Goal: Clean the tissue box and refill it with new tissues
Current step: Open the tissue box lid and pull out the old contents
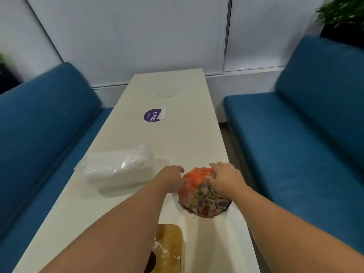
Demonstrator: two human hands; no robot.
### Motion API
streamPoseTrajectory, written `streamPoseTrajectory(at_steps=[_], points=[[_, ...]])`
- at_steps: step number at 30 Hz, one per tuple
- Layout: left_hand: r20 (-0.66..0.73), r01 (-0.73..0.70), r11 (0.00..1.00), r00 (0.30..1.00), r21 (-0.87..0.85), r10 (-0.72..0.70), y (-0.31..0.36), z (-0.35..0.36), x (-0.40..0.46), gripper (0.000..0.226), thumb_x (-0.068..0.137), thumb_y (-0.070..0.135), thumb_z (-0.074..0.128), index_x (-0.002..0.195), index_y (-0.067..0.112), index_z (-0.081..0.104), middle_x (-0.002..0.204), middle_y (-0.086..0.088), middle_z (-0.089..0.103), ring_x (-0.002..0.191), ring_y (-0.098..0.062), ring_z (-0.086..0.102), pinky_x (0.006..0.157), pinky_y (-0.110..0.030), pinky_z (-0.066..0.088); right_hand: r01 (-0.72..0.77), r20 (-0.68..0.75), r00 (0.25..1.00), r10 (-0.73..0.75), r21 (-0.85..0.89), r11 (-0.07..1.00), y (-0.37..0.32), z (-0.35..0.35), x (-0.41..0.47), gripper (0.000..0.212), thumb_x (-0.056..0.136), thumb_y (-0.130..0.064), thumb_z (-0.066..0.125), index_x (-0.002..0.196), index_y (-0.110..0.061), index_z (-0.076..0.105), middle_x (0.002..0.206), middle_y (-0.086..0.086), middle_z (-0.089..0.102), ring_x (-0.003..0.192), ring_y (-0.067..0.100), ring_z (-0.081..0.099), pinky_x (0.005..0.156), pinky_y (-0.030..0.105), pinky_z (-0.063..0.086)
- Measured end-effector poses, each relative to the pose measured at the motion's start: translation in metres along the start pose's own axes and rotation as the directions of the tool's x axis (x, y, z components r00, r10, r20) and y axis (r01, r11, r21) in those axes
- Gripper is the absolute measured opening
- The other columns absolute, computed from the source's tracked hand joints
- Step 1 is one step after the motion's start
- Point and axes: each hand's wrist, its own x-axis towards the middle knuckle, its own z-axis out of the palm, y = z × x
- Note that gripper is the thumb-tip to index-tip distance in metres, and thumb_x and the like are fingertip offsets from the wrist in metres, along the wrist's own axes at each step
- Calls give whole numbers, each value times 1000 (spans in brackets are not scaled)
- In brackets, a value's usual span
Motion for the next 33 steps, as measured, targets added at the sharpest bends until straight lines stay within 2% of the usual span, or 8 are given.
streamPoseTrajectory(at_steps=[8, 12, 14, 16, 20, 26, 29, 33], points=[[-64, 61, 998, 996, -8, -62, 11, 11, 27, 44, 92, 34, 60, 130, 13, 55, 128, -5, 59, 119, -25, 53, 98, -35, 46, -111, 0, 994, 111, 11, 994, -9, 10, 14, 48, 99, -48, 40, 140, -23, 42, 129, 4, 54, 123, 27, 42, 103, 43, 32], [-20, 56, 997, 998, -56, -57, 19, 5, 25, 27, 91, 26, 57, 106, 6, 67, 106, -8, 65, 104, -27, 60, 86, -34, 52, -152, 2, 988, 153, 96, 984, -7, 6, 11, 27, 99, -39, 42, 113, -24, 61, 106, 0, 59, 110, 24, 45, 93, 39, 38], [6, 43, 954, 999, -298, -44, 23, -3, 20, 18, 88, 19, 57, 97, 6, 66, 97, -6, 62, 94, -24, 59, 79, -32, 51, -153, -6, 987, 163, 308, 939, -4, -2, 5, 18, 96, -28, 44, 87, -20, 58, 88, 1, 56, 95, 23, 51, 80, 37, 46], [8, 30, 846, 1000, -532, -30, 27, -16, 12, 9, 89, 16, 55, 89, 11, 63, 92, -5, 60, 86, -22, 55, 72, -30, 45, -148, 23, 986, 164, 573, 806, -4, -15, -5, 19, 94, -23, 44, 80, -15, 54, 81, 5, 57, 83, 24, 56, 73, 36, 50], [-142, -111, 674, 990, -731, 9, 32, -48, -13, 14, 95, 22, 55, 83, 20, 63, 87, -3, 62, 79, -22, 56, 66, -31, 46, -89, 71, 996, 55, 884, 459, -15, -55, -37, 16, 100, -24, 49, 104, -17, 63, 95, 14, 70, 88, 27, 67, 88, 53, 53], [-351, -288, 535, 936, -794, -18, 41, -82, -64, 13, 91, 35, 63, 101, 27, 66, 100, -6, 69, 94, -25, 65, 81, -45, 58, -124, 123, 982, -144, 992, 2, -44, -101, -72, 25, 100, -27, 50, 121, -18, 59, 105, 13, 73, 99, 34, 69, 85, 47, 56], [-570, -385, 636, 815, -669, -107, 41, -80, -100, 22, 96, 46, 51, 111, 34, 61, 103, 12, 65, 99, -8, 60, 86, -25, 51, -136, 109, 974, -197, 982, -132, -66, -109, -84, 26, 101, -25, 47, 123, -19, 58, 106, 11, 73, 96, 30, 70, 77, 41, 57], [-485, -482, 431, 868, -763, 111, 29, -72, -154, 33, 88, 58, 42, 112, 44, 59, 108, 16, 68, 101, 1, 63, 81, -14, 49, -150, 98, 951, -293, 976, -158, -103, -109, -103, 26, 102, -23, 44, 119, -22, 63, 111, 12, 72, 100, 28, 68, 90, 43, 54]])
